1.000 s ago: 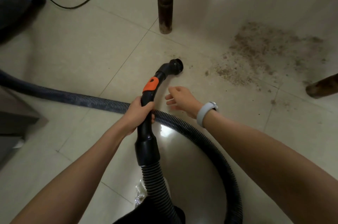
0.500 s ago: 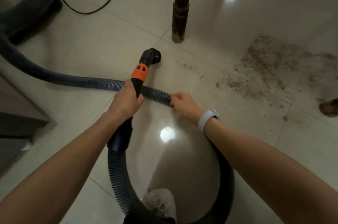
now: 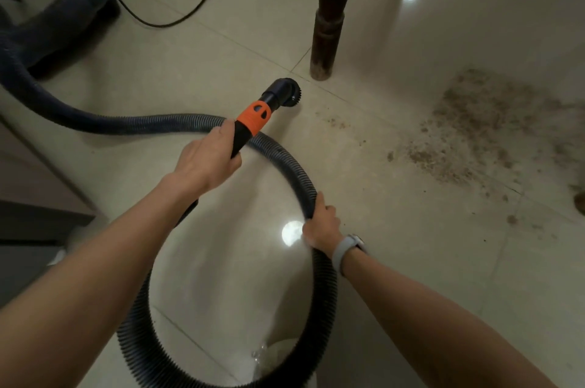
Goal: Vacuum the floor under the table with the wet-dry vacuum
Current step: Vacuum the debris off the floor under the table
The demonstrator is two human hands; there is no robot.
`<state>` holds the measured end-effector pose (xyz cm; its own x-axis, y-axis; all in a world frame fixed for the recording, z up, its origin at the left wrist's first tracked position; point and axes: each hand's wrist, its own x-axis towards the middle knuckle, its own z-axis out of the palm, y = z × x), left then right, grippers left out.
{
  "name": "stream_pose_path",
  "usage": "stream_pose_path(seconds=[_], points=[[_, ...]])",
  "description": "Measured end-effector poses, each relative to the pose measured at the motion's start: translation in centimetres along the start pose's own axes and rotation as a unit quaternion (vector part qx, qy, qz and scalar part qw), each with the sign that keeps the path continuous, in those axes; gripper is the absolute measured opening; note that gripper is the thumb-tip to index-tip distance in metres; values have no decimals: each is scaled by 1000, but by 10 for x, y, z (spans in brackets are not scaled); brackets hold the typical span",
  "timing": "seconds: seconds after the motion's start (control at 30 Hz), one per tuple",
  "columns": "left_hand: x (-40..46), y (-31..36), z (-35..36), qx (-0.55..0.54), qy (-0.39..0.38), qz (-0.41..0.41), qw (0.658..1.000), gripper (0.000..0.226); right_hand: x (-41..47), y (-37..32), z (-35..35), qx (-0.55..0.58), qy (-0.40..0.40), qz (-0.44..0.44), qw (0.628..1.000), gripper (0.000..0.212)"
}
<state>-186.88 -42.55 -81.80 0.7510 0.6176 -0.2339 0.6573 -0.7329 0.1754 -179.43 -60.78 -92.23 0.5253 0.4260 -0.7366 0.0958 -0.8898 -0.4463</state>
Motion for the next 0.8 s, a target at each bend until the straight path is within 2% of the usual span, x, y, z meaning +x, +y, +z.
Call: stream_pose_path(seconds=[0.17,0.27,0.33,0.47,0.67,0.8], points=[[0,-26,2,-9,8,-4,1000,37,11,-19,12,57,28,-56,996,69],[3,-38,0,26,21,4,999,48,18,-47,30,112,41,-108,987,72],[2,-45,-2,33,34,14,999,54,21,-60,48,108,21,-114,987,74],[-3,-58,5,17,13,20,1000,56,13,-42,67,-74,-55,-123,988,66],[-22,-62,43,-129,-74,29,988,53,22,-25,45,-179,-115,-162,964,56],[-30,-50,53,-187,-90,28,978,48,19,-20,10,-48,-139,-100,984,34]])
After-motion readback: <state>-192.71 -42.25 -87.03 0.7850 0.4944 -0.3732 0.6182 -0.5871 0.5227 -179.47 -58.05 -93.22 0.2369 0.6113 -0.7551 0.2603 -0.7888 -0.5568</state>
